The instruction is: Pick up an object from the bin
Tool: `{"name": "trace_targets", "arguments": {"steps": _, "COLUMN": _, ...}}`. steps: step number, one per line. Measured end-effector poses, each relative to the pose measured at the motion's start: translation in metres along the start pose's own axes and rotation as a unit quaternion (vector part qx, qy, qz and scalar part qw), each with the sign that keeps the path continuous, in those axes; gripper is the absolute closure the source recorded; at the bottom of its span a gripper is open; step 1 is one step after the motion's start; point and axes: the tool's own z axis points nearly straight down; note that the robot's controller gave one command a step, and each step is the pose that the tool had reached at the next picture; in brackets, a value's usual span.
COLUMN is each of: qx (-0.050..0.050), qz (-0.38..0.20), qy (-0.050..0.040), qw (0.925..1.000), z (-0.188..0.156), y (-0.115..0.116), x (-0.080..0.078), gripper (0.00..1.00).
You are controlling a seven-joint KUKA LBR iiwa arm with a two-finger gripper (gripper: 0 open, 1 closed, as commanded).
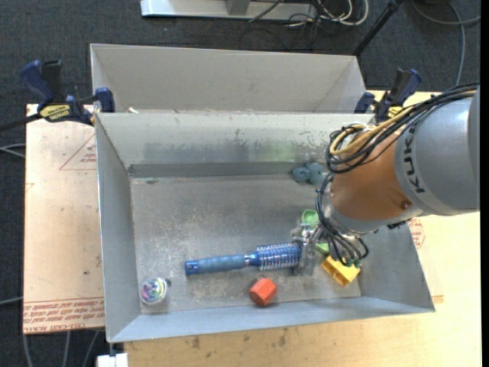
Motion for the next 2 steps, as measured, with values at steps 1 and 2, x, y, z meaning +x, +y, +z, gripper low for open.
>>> {"name": "trace_targets", "arguments": {"steps": 1, "qx": 0.0, "qz": -0.004, "qy": -0.0029, "qw": 1.0, "z": -0.124, "y": 0.023, "x": 0.028, "gripper": 1.0}}
{"name": "trace_targets", "arguments": {"steps": 2, "qx": 0.001, "qz": -0.327, "qy": -0.0034, "qw": 0.9449, "z": -0.174, "y": 0.022, "x": 0.009, "gripper": 1.0}}
